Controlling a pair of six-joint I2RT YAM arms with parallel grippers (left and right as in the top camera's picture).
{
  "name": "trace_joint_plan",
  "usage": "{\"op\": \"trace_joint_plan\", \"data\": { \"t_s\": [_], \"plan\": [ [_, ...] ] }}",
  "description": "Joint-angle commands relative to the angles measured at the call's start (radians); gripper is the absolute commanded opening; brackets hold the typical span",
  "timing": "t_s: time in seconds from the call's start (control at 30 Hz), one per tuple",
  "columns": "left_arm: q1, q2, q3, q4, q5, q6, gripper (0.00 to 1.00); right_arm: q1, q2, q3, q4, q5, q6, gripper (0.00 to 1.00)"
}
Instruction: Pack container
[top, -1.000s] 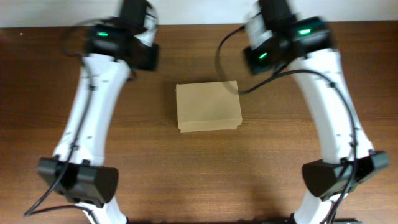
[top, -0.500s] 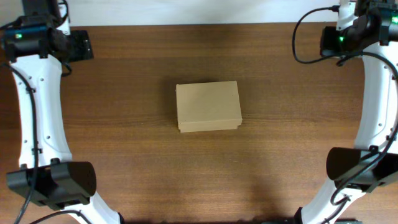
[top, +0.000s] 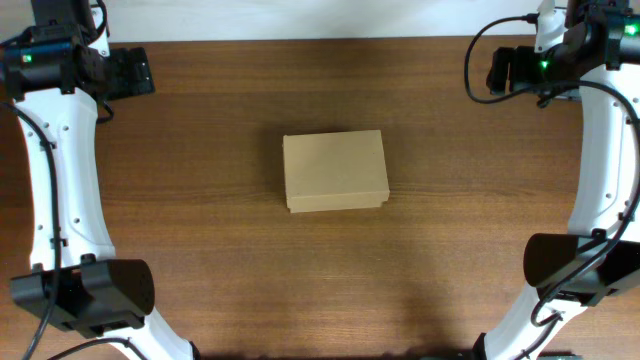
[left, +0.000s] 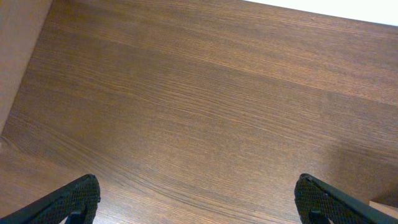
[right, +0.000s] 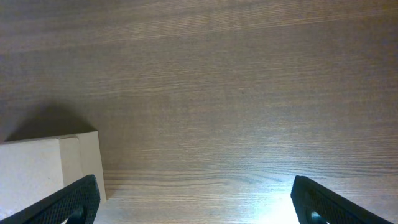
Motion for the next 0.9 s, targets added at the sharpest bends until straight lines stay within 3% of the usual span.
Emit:
{"op": "trace_joint_plan", "data": {
  "t_s": [0.0,0.57,0.7,0.87],
  "plan": [
    [0.002,0.001,0.007,0.003,0.000,0.001,1.00,0.005,0.007,-0.005,0.000,-0.013,0.005,0.99],
    [0.002,0.001,0.007,0.003,0.000,0.001,1.00,0.005,-0.048,-0.005,0.008,-0.009,0.002,0.99],
    [0.002,0.001,0.007,0.003,0.000,0.001,1.00,0.005,-0.187,-0.048,0.161,-0.065,0.043,0.99],
    [0.002,0.001,0.007,0.003,0.000,0.001,1.00,0.005,-0.486,-0.409,0.570,-0.142,0.130,0.99]
  ]
}}
